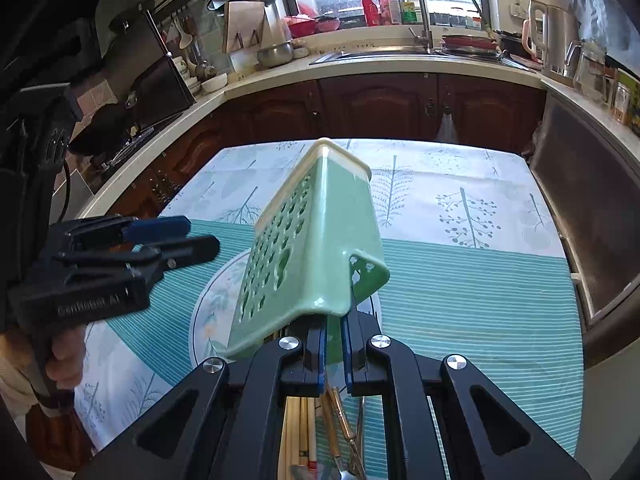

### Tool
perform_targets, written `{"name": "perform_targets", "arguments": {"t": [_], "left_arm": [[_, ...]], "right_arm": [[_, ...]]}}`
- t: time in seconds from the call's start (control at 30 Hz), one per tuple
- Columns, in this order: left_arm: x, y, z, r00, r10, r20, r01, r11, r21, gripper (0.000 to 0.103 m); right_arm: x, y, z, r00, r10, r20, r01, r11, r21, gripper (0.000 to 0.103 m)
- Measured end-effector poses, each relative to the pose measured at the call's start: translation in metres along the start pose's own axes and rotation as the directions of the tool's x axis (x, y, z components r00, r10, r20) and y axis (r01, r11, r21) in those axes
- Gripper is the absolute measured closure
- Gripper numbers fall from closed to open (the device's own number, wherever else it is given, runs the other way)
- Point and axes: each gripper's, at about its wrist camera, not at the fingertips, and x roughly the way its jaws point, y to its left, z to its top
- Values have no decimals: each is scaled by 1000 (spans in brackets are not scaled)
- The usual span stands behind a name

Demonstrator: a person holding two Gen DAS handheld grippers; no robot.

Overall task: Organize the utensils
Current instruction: 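Grasp the green holder's rim with the right tool and tilt it sideways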

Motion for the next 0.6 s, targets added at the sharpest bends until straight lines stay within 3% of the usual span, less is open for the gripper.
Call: {"name": "perform_targets", "arguments": {"t": [0.27, 0.37, 0.43, 0.5, 0.6], "left_arm": [[2, 13, -15, 1000, 12, -15, -13, 1000, -16, 56], [9, 12, -24, 999, 15, -35, -16, 1000, -18, 56], [13, 13, -30, 999, 10, -47, -11, 1000, -25, 56], [16, 14, -35, 998, 7, -57, -9, 999, -32, 56], [19, 15, -42, 998, 7, -68, -9, 999, -35, 56]], "right_arm": [[4, -11, -15, 997, -54, -56, 52, 998, -37, 96], [4, -9, -26, 992, -122, -35, 117, 987, -105, 93], [5, -2, -34, 980, -197, 8, 196, 964, -178, 76], [7, 9, -45, 956, -284, 76, 295, 921, -254, 65], [10, 32, -62, 904, -379, 197, 426, 817, -389, 52]]}}
